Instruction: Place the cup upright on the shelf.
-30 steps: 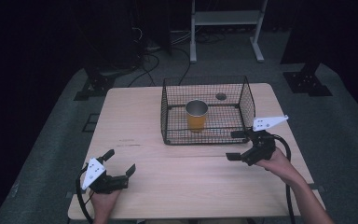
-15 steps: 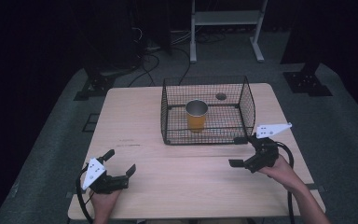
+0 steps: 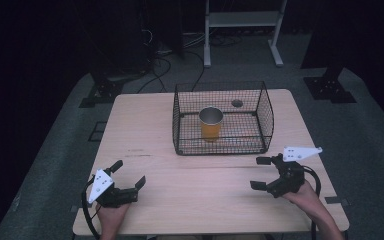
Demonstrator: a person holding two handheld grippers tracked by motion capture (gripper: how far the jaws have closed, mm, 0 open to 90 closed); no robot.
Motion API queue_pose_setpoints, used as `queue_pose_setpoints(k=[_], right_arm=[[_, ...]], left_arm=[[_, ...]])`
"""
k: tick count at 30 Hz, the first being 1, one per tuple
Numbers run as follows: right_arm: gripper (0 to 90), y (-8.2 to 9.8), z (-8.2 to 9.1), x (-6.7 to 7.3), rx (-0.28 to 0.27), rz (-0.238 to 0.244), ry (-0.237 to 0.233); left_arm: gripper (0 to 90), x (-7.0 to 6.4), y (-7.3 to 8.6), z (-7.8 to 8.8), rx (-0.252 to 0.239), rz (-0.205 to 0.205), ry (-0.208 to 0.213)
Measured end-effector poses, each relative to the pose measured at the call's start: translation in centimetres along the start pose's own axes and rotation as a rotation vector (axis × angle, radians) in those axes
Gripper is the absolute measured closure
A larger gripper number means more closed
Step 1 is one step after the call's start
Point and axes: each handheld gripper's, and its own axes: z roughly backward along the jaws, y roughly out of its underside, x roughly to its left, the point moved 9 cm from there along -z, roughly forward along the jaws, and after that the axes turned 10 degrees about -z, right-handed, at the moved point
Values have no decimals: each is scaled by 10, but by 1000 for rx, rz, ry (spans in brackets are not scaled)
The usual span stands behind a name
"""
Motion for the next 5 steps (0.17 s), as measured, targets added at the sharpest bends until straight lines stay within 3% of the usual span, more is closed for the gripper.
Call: queue_pose_setpoints(k=[2, 5], right_arm=[[3, 6, 4, 3, -44, -8, 21], [3, 18, 11, 9, -140, -39, 16]], left_arm=[[8, 0, 0, 0, 0, 0, 0], [8, 0, 0, 0, 1, 0, 0]])
